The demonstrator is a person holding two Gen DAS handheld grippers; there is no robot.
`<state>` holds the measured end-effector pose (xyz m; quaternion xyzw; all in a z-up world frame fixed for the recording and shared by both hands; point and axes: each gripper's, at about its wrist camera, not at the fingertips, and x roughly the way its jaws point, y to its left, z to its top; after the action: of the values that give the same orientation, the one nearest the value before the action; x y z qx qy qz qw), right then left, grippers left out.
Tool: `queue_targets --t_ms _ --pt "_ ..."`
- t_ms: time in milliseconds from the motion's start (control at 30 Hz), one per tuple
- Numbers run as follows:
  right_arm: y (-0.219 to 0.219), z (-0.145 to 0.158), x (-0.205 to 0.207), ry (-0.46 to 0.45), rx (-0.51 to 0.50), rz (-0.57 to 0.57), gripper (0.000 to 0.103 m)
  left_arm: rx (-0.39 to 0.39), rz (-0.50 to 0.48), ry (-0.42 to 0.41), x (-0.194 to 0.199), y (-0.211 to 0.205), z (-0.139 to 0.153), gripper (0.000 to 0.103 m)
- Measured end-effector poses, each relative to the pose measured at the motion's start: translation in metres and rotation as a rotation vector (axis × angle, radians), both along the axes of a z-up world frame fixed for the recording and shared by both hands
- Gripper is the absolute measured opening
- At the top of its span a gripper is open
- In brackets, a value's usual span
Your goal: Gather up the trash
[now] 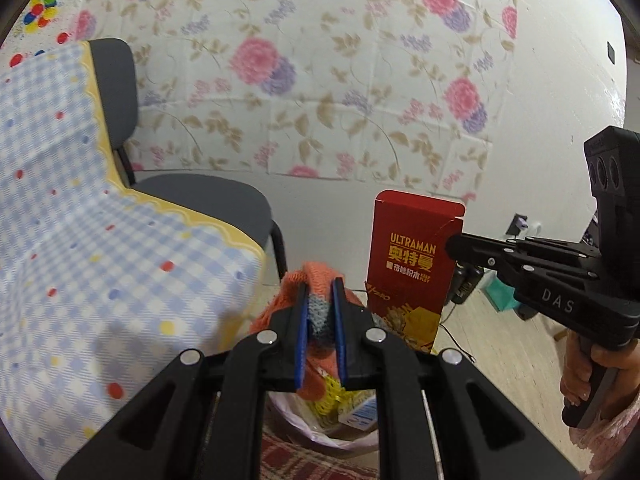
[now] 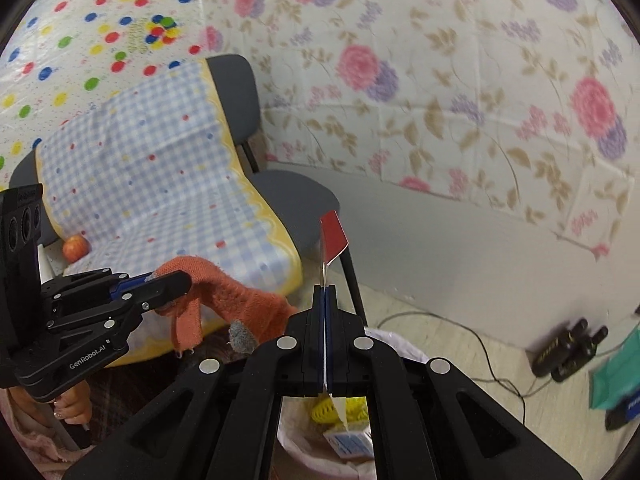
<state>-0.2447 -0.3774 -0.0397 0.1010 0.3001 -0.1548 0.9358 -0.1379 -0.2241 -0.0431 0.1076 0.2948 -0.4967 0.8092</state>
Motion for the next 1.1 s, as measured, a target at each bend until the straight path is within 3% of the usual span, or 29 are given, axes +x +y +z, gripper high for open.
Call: queue_targets --t_ms 233,267,300,333,367,433,700,933,1100 --pt "-0.022 -0.016 -0.012 0.02 0.038 -0.05 0.001 0.063 -0.063 0.045 -0.008 -0.038 -0.028 0.012" --pt "-0.026 -0.019 -0.011 0.021 0.055 -0.053 0.004 0.081 -0.062 0.052 -0.007 -0.045 -0.033 0.019" --pt "-0.031 -0.024 -0.01 0.025 0.069 -0.057 0.006 0.094 -0.061 0.059 -0.006 -0.05 -0.036 0.042" --pt "-0.035 -0.027 -0.008 0.036 0.078 -0.058 0.009 0.105 -0.053 0.068 -0.004 -0.055 -0.039 0.057" --pt "-0.041 -0.033 -0.005 0.049 0.092 -0.064 0.021 0.104 -0.037 0.069 -0.001 -0.057 -0.041 0.073" --pt "-0.049 -0.041 -0.002 0.067 0.104 -0.086 0.036 0.105 -0.023 0.077 0.004 -0.057 -0.041 0.073" --pt "-0.052 -0.043 0.002 0.074 0.103 -0.083 0.036 0.085 0.106 0.046 0.028 -0.023 -0.029 0.073" --pt "-0.024 -0.016 0.014 0.058 0.062 -0.006 0.037 0.061 0.194 0.022 0.036 0.011 -0.008 0.074" --pt "0.005 0.011 0.031 0.038 0.013 0.07 0.063 0.073 0.328 -0.028 0.046 0.047 0.013 0.086"
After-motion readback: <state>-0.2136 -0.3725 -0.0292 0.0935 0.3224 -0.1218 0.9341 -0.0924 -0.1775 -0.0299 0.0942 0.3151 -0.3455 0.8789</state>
